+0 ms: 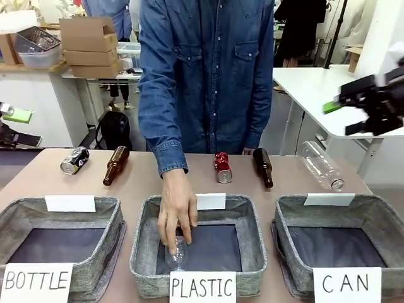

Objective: Sort the can waste into the basket.
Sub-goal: Pick up the can waste from the table and place it in the right Fabric basket.

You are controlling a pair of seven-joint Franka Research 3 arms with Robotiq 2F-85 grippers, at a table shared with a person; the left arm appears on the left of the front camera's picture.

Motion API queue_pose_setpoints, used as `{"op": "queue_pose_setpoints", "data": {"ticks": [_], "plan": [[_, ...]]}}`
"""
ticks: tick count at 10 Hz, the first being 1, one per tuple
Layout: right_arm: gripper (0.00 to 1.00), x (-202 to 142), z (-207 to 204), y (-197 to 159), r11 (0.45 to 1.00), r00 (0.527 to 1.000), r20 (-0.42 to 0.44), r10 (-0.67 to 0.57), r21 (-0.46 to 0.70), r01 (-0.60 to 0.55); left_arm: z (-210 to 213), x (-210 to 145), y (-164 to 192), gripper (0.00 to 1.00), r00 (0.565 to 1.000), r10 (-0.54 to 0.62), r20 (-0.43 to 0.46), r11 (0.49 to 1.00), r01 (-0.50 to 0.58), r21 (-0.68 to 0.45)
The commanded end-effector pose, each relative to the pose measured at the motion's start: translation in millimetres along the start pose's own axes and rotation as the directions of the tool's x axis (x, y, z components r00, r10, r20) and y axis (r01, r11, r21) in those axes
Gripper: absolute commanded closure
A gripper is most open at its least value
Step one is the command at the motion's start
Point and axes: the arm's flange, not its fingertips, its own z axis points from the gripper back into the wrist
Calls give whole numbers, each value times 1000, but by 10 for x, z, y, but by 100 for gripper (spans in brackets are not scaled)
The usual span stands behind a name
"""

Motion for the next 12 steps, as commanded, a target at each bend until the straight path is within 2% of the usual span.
{"op": "queue_pose_setpoints", "data": {"ticks": [1, 2, 3, 4, 8, 10, 12], "plan": [[0, 216, -250, 96, 998, 996, -65, 61, 18, -60, -6, 12, -9, 0, 1000, -23, 13, 1000, 23, -19], [0, 183, -62, 32, 997, 995, -85, 54, 61, -49, -6, 12, -9, 0, 1000, -23, 13, 1000, 23, -19], [0, 131, 55, -27, 998, 995, -88, 35, 55, -31, -6, 12, -9, 0, 1000, -23, 13, 1000, 23, -19], [0, 148, -53, 32, 999, 996, -81, 40, 3, -40, -6, 12, -9, 0, 1000, -23, 13, 1000, 23, -19], [0, 400, -1091, 588, 969, 981, -152, 122, -193, -151, -6, 12, -9, 0, 1000, -23, 13, 1000, 23, -19], [0, 485, -1968, 814, 921, 970, -213, 116, -342, -185, -6, 12, -9, 0, 1000, -23, 13, 1000, 23, -19], [0, 553, -2743, 847, 898, 947, -298, 122, -372, -233, -6, 12, -9, 0, 1000, -23, 13, 1000, 23, -19]]}}
